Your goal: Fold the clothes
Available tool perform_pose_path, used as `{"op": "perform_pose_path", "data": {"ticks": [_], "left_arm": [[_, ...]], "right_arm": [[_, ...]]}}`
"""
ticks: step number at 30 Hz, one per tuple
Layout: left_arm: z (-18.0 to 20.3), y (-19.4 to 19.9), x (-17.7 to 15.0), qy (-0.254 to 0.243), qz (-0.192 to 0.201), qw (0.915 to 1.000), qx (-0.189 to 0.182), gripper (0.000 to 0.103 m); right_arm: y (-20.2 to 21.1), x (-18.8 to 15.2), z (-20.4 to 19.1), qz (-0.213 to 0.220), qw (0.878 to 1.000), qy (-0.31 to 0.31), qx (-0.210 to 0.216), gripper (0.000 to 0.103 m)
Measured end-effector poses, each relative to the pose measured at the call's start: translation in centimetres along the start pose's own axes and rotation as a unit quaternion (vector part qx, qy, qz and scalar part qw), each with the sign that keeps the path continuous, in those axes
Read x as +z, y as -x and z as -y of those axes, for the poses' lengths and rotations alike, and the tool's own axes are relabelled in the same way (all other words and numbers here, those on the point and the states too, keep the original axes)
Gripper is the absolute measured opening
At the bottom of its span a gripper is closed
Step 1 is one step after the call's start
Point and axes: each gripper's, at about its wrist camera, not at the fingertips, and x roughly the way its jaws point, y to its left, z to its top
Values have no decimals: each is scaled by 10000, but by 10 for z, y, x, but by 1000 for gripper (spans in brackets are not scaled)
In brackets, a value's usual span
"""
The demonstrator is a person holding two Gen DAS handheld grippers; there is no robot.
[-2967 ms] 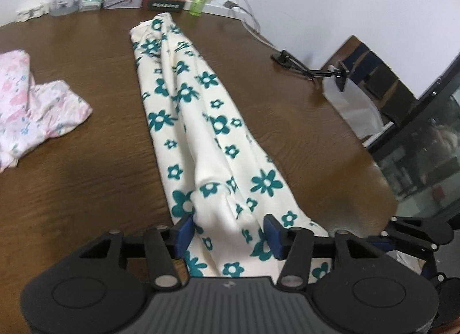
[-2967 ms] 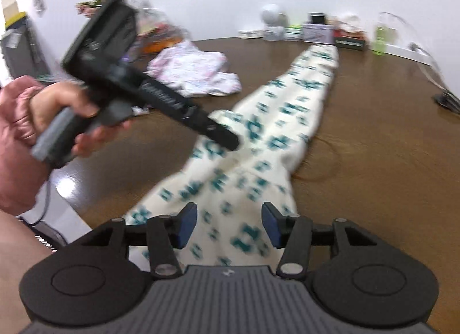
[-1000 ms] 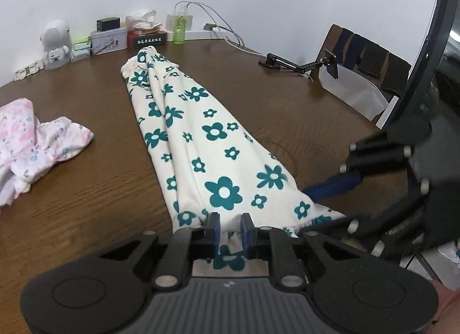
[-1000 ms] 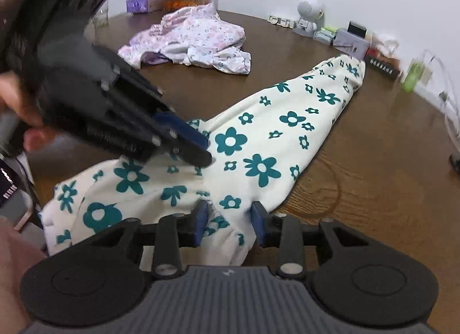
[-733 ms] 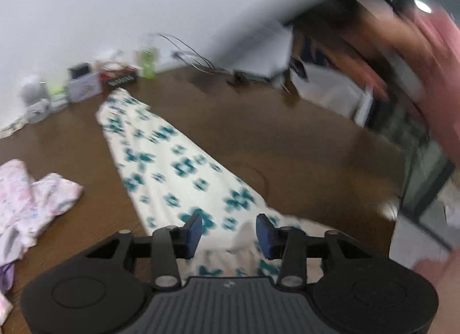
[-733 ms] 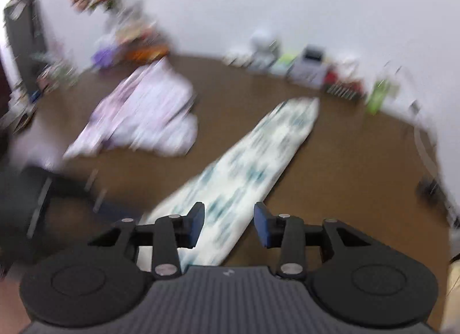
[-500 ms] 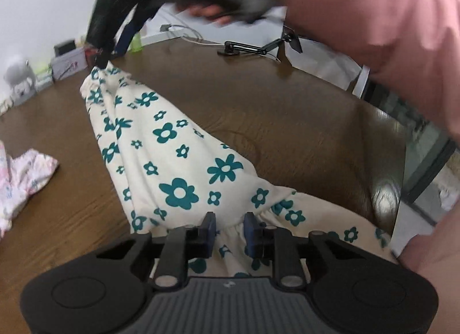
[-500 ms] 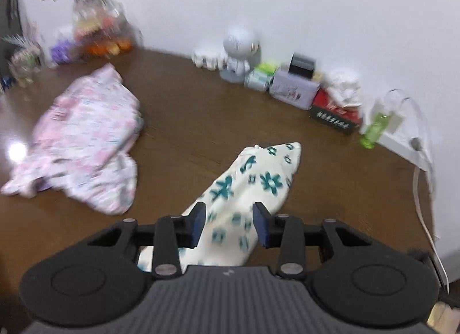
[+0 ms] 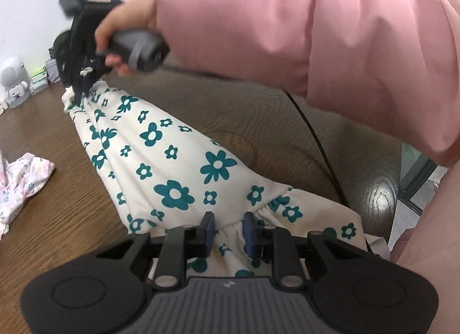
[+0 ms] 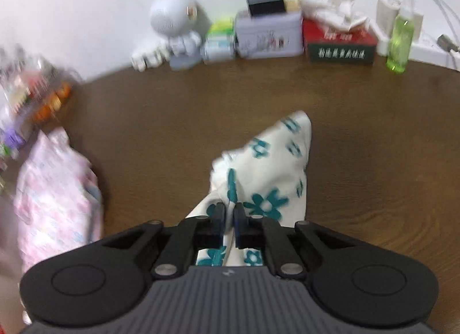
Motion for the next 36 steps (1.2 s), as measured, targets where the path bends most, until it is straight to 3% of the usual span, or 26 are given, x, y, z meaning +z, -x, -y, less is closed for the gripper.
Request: {"op": "perform_pose_path", "data": {"ticks": [3,5,7,10,12,14,17,22,25,29,32,36], "left_arm": [[2,0,1,25,0,10000,33,19],[4,-1,1,24,0,10000,59,19],[2,0,2,80,3,10000,54,20],[-2,2,3,235,9,9997,-1,25],[-5,7,4,395,108,9991,-145,43],[-6,17,5,472,322,9981,-236,68],[-3,40,4,470,744,9961,-17,92],[-5,70,-9,779,1010,9905,504,93],[-8,81,-22,971,948,9881,726,93],[-3,95,-43,1152,762,9855,986,93],[3,103,-54,1231,717,9840,1072,93],[12,100,-64,1367,668,9827,1053,91]], "right_arm": [[-7,-8,-11,55,9994,269,-199,6],[1,-8,-14,79,9993,330,-125,14],[16,-7,-14,194,9991,383,59,44],[46,-7,-12,472,9975,415,318,49],[69,-15,-4,628,9963,389,433,54],[92,-23,5,785,9948,363,546,63],[128,-47,16,1000,9918,439,666,75],[189,-114,28,1345,9856,784,665,85],[216,-160,27,1473,9818,1005,661,87],[239,-231,16,1659,9670,1884,423,88],[245,-275,4,1557,9577,2406,242,89],[241,-310,-4,1138,9648,2282,648,88]]}}
